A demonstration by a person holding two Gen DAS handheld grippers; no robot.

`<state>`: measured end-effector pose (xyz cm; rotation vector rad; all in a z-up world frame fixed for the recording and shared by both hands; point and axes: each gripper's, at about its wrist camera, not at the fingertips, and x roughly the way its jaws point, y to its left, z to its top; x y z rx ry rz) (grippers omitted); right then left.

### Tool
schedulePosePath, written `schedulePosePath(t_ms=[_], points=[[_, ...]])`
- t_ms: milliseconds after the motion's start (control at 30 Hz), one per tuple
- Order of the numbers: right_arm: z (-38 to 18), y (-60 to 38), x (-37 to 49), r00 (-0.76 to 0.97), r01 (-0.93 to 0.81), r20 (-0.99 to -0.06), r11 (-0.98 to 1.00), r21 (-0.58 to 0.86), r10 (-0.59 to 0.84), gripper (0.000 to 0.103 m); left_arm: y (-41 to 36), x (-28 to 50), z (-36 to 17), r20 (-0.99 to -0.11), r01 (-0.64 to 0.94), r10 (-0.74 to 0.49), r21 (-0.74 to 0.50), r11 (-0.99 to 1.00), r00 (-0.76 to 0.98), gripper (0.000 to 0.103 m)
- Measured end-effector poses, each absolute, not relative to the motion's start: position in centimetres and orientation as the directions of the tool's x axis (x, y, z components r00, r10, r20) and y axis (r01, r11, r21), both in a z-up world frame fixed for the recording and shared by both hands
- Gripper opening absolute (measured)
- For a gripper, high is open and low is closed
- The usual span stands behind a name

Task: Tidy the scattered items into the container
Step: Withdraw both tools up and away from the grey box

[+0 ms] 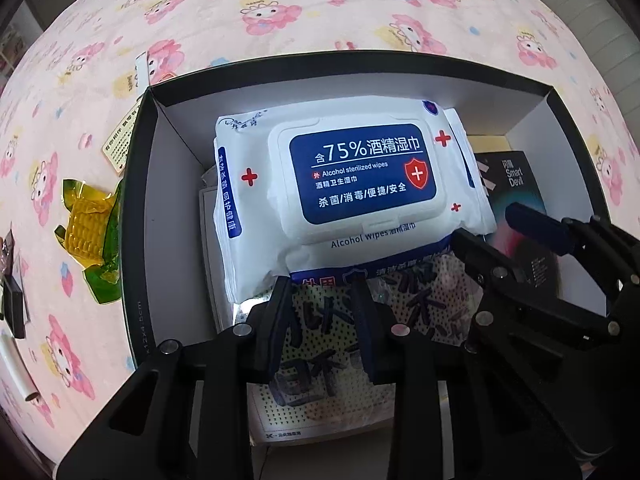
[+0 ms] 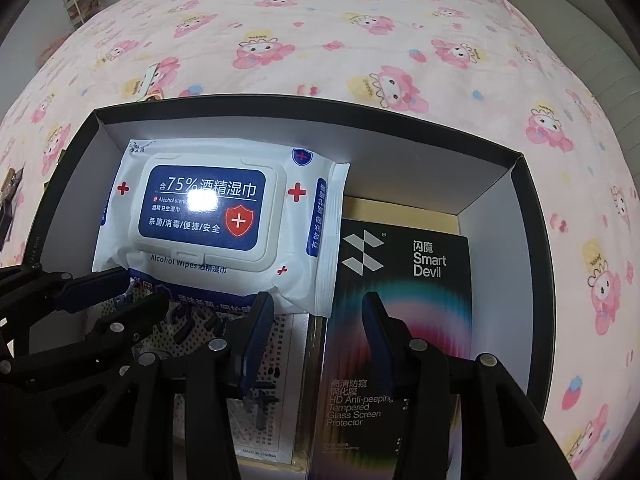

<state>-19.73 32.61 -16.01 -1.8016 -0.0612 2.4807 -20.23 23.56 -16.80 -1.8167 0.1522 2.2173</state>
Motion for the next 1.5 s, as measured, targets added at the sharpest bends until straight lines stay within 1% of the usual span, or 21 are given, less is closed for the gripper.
schedulePosePath(t_ms=[233,433,533,567,667,833,900,967,1033,1100,1167,1267,1333,1400,1500], points=[[-16.0,32.7,-19.5,-0.312,-0.031,-0.946,-0.996,-0.087,0.092,0.042,23.7,-19.1,-16.3,-0.974,-0.3,0.139,-0.08,-0.951,-0.181,0.03],[-15.9,32.5,-19.0,-0.313,-0.023,-0.944,-0.994,-0.107,0.108,0.042,23.3,-17.3,-15.1,-0.965,-0.318,0.183,-0.116,-0.941,-0.188,0.03],[-15.4,32.5,-18.2,-0.322,-0.028,-0.941,-0.995,-0.097,0.101,0.042,23.0,-16.3,-14.1,-0.956,-0.331,0.193,-0.112,-0.937,-0.223,0.031],[-15.2,32.4,-18.0,-0.327,-0.03,-0.94,-0.995,-0.093,0.097,0.042,23.0,-16.1,-13.8,-0.953,-0.333,0.198,-0.114,-0.936,-0.23,0.032],[-14.1,32.3,-17.1,-0.361,-0.041,-0.928,-0.996,-0.085,0.094,0.042,22.1,-15.1,-12.4,-0.937,-0.329,0.221,-0.126,-0.936,-0.272,0.04],[-11.5,31.2,-16.1,-0.432,-0.069,-0.896,-0.994,-0.079,0.102,0.042,20.4,-15.5,-9.9,-0.904,-0.309,0.249,-0.141,-0.94,-0.346,0.043],[-10.4,30.4,-15.7,-0.458,-0.074,-0.883,-0.994,-0.075,0.1,0.042,18.7,-16.6,-9.4,-0.887,-0.292,0.253,-0.143,-0.946,-0.386,0.048],[-9.7,29.6,-15.5,-0.476,-0.065,-0.874,-0.995,-0.075,0.097,0.045,17.0,-16.8,-8.1,-0.862,-0.264,0.265,-0.16,-0.951,-0.432,0.051],[-9.0,28.5,-15.0,-0.496,-0.055,-0.863,-0.996,-0.077,0.094,0.055,15.3,-17.0,-6.9,-0.84,-0.241,0.272,-0.174,-0.955,-0.47,0.055],[-8.2,27.3,-14.2,-0.521,-0.038,-0.85,-0.997,-0.069,0.079,0.056,13.5,-17.4,-5.8,-0.815,-0.225,0.275,-0.182,-0.957,-0.51,0.07],[-7.2,26.2,-13.5,-0.546,-0.028,-0.835,-0.998,-0.055,0.061,0.057,12.3,-17.3,-4.5,-0.791,-0.218,0.275,-0.182,-0.959,-0.547,0.073],[-5.8,24.7,-12.7,-0.577,-0.037,-0.815,-0.998,-0.042,0.056,0.061,10.7,-16.5,-2.5,-0.762,-0.205,0.24,-0.143,-0.968,-0.602,0.076],[-4.8,23.8,-12.5,-0.598,-0.047,-0.8,-0.998,-0.035,0.056,0.069,9.9,-15.8,-1.4,-0.746,-0.205,0.223,-0.118,-0.972,-0.628,0.078],[-3.8,22.9,-12.2,-0.617,-0.048,-0.786,-0.998,-0.029,0.052,0.07,8.8,-15.0,-0.1,-0.728,-0.205,0.21,-0.096,-0.974,-0.653,0.085],[-2.1,21.5,-11.5,-0.645,-0.045,-0.763,-0.999,-0.026,0.049,0.07,6.9,-13.7,1.9,-0.694,-0.19,0.193,-0.082,-0.978,-0.694,0.093]])
